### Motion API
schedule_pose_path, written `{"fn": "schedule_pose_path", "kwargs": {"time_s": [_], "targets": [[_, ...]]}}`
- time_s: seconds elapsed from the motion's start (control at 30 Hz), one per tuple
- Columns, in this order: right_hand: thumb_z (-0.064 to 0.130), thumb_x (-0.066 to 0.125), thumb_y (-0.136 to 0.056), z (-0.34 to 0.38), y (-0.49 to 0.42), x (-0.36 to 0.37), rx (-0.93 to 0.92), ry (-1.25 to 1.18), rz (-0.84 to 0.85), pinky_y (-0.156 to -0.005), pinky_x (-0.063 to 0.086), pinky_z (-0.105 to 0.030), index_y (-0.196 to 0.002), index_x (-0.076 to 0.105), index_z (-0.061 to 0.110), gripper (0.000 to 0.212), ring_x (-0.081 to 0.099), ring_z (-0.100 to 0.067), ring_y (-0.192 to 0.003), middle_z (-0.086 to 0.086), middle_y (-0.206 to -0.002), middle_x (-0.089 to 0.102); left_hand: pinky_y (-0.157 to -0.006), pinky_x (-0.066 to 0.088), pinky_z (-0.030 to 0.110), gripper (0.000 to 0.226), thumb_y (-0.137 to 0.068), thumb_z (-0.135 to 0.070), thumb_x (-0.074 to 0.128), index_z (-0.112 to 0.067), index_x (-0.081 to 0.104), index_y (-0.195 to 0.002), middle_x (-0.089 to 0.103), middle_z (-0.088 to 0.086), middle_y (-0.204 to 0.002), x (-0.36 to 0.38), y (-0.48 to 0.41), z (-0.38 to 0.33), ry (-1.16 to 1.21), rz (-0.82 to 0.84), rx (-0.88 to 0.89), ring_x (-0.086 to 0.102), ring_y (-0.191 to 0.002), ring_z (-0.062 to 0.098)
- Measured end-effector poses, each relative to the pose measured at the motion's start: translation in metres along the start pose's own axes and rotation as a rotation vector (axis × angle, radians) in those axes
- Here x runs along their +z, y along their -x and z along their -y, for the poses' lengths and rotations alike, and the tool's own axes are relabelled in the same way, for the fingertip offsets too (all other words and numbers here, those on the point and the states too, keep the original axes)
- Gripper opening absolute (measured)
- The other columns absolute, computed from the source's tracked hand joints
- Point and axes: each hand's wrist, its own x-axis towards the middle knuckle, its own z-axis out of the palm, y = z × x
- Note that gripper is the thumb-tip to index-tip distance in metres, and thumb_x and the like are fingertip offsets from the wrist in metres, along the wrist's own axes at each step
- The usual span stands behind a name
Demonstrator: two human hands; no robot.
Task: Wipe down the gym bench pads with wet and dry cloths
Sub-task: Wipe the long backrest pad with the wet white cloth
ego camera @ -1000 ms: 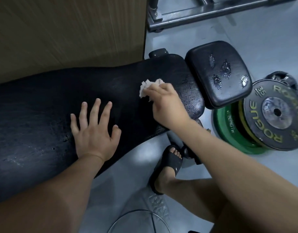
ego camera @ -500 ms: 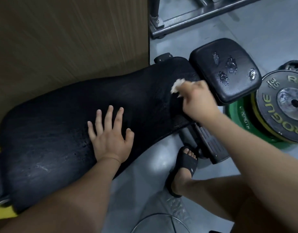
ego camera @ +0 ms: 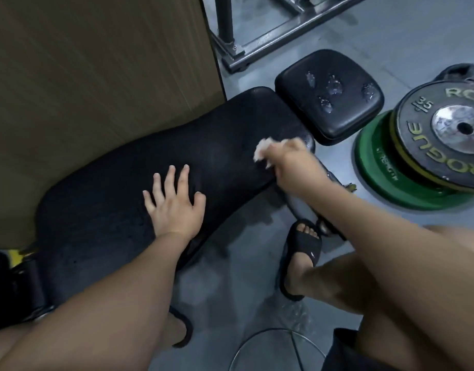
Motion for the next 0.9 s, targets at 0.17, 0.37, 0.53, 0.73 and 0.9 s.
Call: {"fn": "schedule_pose_path", "kwargs": {"time_s": [0.17, 0.37, 0.53, 0.73, 0.9], "targets": [[-0.009, 0.038, -0.079, 0.012, -0.002, -0.007, 0.289, -0.002, -0.067, -0.083, 0.046, -0.036, -0.119, 0.055, 0.021, 0.053, 0.044, -0.028, -0.107, 0.006, -0.097, 0.056, -0.122, -0.009, 0.055, 0.067, -0.098, -0.053, 0.024, -0.045, -0.006, -0.158, -0.016, -0.013, -0.167, -0.026, -0.006, -0.004, -0.003, 0.284, -0.029, -0.020, -0.153, 0.022], [0.004, 0.055, -0.093, 0.008, 0.004, -0.012, 0.264, 0.080, -0.115, -0.075, 0.047, -0.042, -0.115, 0.058, 0.002, 0.022, 0.048, -0.039, -0.107, -0.018, -0.124, 0.046, -0.123, 0.010, 0.057, 0.071, -0.100, -0.058, 0.040, -0.049, 0.000, -0.157, -0.012, -0.014, -0.167, -0.058, -0.002, -0.011, -0.010, 0.464, -0.029, -0.012, -0.154, 0.026], [0.014, 0.059, -0.094, -0.008, 0.007, -0.013, 0.276, 0.255, -0.089, -0.064, 0.036, -0.037, -0.122, 0.056, 0.005, 0.030, 0.046, -0.037, -0.106, -0.016, -0.119, 0.047, -0.123, 0.014, 0.056, 0.080, -0.095, -0.064, 0.051, -0.056, -0.002, -0.154, -0.017, -0.015, -0.166, -0.059, 0.018, -0.024, -0.007, 0.554, -0.012, -0.015, -0.153, 0.036], [0.001, 0.056, -0.086, -0.004, 0.011, -0.009, 0.425, 0.163, -0.187, -0.081, 0.042, -0.040, -0.110, 0.062, -0.004, 0.025, 0.048, -0.038, -0.103, -0.021, -0.112, 0.049, -0.123, 0.013, 0.048, 0.084, -0.095, -0.054, 0.060, -0.062, -0.002, -0.151, -0.020, -0.019, -0.165, -0.063, 0.032, -0.010, -0.076, 0.614, 0.097, -0.013, -0.154, 0.032], [0.005, 0.068, -0.077, 0.063, 0.046, 0.040, 0.032, 0.071, -0.055, -0.068, 0.046, -0.035, -0.120, 0.064, 0.005, 0.043, 0.052, -0.034, -0.094, -0.013, -0.107, 0.053, -0.123, 0.011, 0.044, 0.085, -0.095, -0.047, 0.064, -0.062, 0.002, -0.152, -0.017, -0.021, -0.165, -0.061, 0.037, -0.007, -0.061, 0.571, 0.116, -0.011, -0.155, 0.030]]}}
